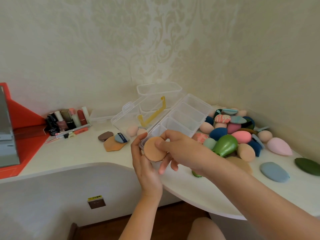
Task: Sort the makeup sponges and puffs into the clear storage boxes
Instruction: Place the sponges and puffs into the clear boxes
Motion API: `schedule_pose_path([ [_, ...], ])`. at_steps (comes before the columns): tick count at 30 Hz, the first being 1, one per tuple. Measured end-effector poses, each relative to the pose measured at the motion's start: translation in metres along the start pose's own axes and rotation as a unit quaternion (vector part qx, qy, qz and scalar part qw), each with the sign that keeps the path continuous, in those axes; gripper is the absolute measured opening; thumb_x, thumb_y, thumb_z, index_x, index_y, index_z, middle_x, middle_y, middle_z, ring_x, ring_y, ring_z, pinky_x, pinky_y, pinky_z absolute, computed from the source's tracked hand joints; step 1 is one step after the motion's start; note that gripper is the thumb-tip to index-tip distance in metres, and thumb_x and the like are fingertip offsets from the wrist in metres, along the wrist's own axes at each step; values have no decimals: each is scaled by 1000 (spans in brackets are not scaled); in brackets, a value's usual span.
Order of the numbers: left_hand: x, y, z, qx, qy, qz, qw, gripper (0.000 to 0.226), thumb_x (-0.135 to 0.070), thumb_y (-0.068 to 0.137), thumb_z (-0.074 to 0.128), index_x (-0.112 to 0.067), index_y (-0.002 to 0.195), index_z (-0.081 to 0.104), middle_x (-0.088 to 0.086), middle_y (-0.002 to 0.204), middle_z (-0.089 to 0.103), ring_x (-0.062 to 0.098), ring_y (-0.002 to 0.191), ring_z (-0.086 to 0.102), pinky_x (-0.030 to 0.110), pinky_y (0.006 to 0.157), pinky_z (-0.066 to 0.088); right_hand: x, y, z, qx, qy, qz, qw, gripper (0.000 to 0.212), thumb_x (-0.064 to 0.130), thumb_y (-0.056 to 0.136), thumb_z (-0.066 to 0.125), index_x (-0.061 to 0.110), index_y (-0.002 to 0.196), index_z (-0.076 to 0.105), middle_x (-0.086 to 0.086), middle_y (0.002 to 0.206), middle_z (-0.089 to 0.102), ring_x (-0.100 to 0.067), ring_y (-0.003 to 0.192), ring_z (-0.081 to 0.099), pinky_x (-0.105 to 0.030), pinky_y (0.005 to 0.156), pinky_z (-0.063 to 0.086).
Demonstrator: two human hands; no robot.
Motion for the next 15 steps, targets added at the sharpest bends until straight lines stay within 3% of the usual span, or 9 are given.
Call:
schedule_pose_path([
  [3,2,1,-2,-15,-12,-22,1000,34,-25,75,45,-29,107,57,8,115,56,25,114,52,54,98,40,1,4,-10,-53,-125,-10,991,16,30,98,41,16,98,48,-10,64,69,-6,34,47,-22,46,37],
  [6,-1,0,1,-23,35,-24,999,35,-16,74,42,-31,102,55,3,113,57,19,113,51,42,96,41,4,8,-19,-98,-174,-36,979,14,27,96,42,15,96,49,-6,61,67,-1,31,48,-17,37,35],
  [8,-2,-3,2,-20,45,-20,999,36,-12,75,40,-31,103,54,-1,111,57,15,110,52,32,91,44,7,8,-21,-137,-214,-68,965,15,25,94,44,12,95,52,-5,65,69,-1,41,57,-15,36,37],
  [10,-3,-3,2,-19,47,-19,999,36,-10,76,40,-30,103,54,-1,110,58,15,107,54,27,88,44,11,7,-20,-170,-252,-102,947,16,22,93,46,9,95,54,-8,71,70,-14,60,67,-22,52,49],
  [12,-3,-3,3,-20,47,-20,998,36,-8,76,41,-29,102,55,-1,108,58,13,104,55,25,85,46,14,7,-20,-193,-289,-126,929,16,20,91,49,6,95,56,-11,77,69,-27,69,67,-35,65,53],
  [15,-7,-4,4,-18,42,-17,999,35,-6,77,42,-27,101,55,-2,105,59,7,98,56,17,80,46,17,7,-21,-208,-319,-144,913,15,19,88,54,6,95,58,-13,79,68,-31,73,64,-40,68,52],
])
Point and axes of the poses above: each hand's wrist, its own y-axis towards the middle knuckle, its own z-axis out of the palm, x = y × z, the point moved 7 cm from there along y, towards the middle knuckle
